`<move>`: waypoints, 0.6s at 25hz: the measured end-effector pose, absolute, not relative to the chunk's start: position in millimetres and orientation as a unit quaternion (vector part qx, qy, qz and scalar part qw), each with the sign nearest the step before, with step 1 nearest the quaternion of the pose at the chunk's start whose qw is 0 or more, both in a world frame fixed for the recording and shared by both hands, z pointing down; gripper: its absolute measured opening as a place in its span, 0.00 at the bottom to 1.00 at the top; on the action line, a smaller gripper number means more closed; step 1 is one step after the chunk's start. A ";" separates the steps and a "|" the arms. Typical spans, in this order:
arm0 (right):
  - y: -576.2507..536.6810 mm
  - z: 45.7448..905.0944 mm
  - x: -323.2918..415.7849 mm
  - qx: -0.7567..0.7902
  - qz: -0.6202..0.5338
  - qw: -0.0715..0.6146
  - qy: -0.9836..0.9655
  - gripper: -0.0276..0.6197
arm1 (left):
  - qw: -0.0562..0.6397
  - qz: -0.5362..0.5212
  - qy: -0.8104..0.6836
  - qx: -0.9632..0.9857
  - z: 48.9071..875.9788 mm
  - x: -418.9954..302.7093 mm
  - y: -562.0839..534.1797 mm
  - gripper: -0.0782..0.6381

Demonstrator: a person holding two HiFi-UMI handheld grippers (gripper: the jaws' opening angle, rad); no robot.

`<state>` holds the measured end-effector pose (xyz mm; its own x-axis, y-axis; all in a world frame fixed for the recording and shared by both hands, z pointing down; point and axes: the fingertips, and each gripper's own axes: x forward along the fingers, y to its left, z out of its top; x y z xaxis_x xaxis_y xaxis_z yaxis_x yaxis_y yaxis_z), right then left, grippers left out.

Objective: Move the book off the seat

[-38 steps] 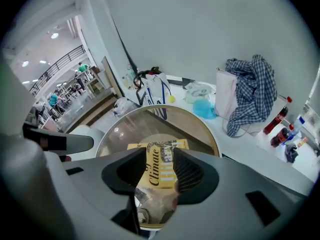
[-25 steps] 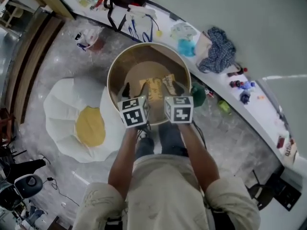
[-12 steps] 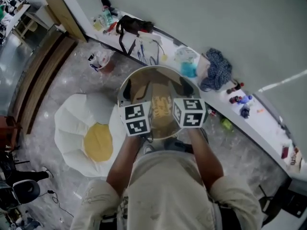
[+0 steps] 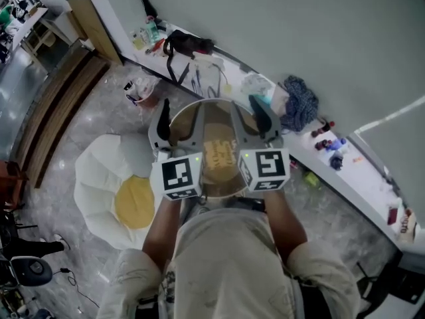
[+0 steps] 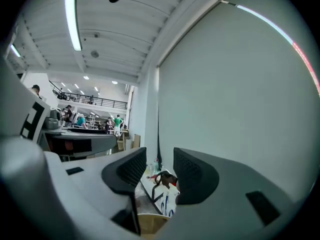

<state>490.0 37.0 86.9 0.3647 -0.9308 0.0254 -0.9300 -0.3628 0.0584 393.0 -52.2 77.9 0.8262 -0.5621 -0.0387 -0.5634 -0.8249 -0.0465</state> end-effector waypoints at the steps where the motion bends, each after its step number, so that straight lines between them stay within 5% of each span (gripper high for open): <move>1: 38.1 83.9 487.2 0.823 -0.020 0.027 -0.568 0.32 | 0.031 0.021 0.295 -0.955 76.0 391.3 -50.1 0.53; 7: 47.7 80.2 483.0 0.823 -0.046 0.019 -0.566 0.31 | 0.055 0.017 0.331 -0.942 81.8 378.5 -47.8 0.31; 10: 53.5 80.5 483.7 0.826 -0.050 0.019 -0.561 0.17 | 0.042 0.021 0.346 -0.937 85.5 373.0 -48.3 0.14; 12: 58.5 79.4 485.5 0.831 -0.057 0.021 -0.554 0.05 | 0.041 0.024 0.344 -0.938 85.3 372.4 -45.1 0.11; 15: 61.8 80.2 488.2 0.834 -0.044 0.020 -0.550 0.05 | 0.043 0.026 0.337 -0.940 83.6 376.6 -39.5 0.11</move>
<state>488.2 61.8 80.2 0.3916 -0.9187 -0.0509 -0.9151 -0.3946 0.0823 376.6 -39.5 83.6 0.7714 -0.6316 -0.0784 -0.6361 -0.7689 -0.0641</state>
